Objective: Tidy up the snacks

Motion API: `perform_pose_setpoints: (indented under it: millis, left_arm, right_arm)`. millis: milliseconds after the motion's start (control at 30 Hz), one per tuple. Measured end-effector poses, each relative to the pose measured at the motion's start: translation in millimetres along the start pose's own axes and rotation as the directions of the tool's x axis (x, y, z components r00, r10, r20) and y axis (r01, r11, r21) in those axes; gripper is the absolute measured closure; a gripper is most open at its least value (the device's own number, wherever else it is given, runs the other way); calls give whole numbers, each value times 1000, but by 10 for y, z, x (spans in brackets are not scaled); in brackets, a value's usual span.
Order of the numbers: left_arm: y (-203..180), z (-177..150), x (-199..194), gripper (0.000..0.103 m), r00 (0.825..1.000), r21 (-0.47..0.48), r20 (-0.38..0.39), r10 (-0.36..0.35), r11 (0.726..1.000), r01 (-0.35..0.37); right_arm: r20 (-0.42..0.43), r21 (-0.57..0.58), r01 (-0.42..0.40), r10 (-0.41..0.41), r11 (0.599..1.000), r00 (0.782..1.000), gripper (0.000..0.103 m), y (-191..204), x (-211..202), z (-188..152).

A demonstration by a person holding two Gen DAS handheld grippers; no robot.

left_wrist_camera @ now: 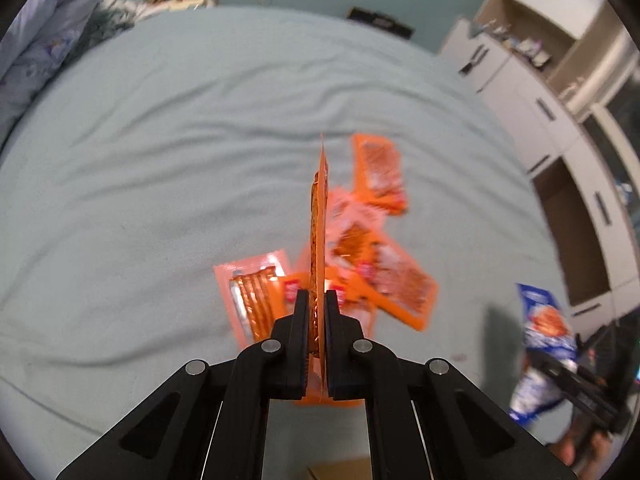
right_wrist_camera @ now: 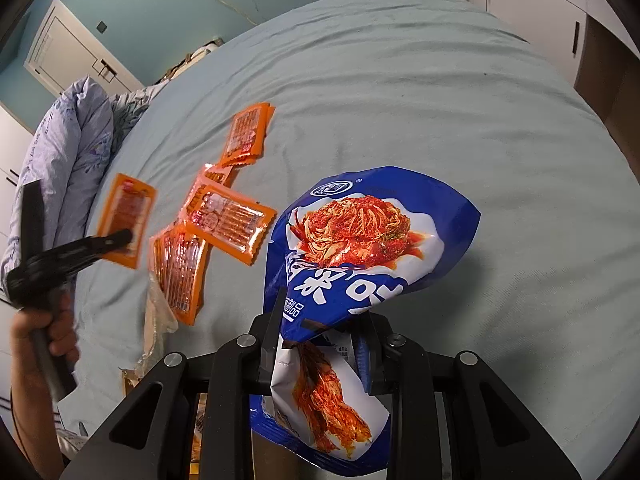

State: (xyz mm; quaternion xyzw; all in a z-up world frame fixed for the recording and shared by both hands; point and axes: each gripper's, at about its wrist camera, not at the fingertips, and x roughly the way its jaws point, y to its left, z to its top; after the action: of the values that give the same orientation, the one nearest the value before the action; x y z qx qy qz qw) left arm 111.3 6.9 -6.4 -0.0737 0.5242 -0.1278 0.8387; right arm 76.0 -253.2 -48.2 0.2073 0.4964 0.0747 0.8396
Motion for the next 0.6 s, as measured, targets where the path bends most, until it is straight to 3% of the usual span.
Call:
perform_pose_setpoints:
  millis: [133, 267, 400, 600]
  left_arm:
    - [-294, -175, -550, 98, 996, 79, 64, -68, 995, 63]
    - [-608, -616, -948, 98, 983, 172, 79, -163, 974, 148]
    - [-831, -1175, -906, 98, 978, 256, -18, -206, 945, 203]
    - [-960, -1674, -473, 98, 979, 336, -183, -95, 929, 153]
  right_arm:
    - [40, 17, -16, 15, 1000, 999, 78, -6, -133, -60]
    - [80, 31, -44, 42, 999, 996, 78, -28, -300, -174]
    - [90, 20, -50, 48, 999, 995, 78, -18, -345, -252]
    - [112, -28, -51, 54, 998, 992, 78, 71, -427, -347]
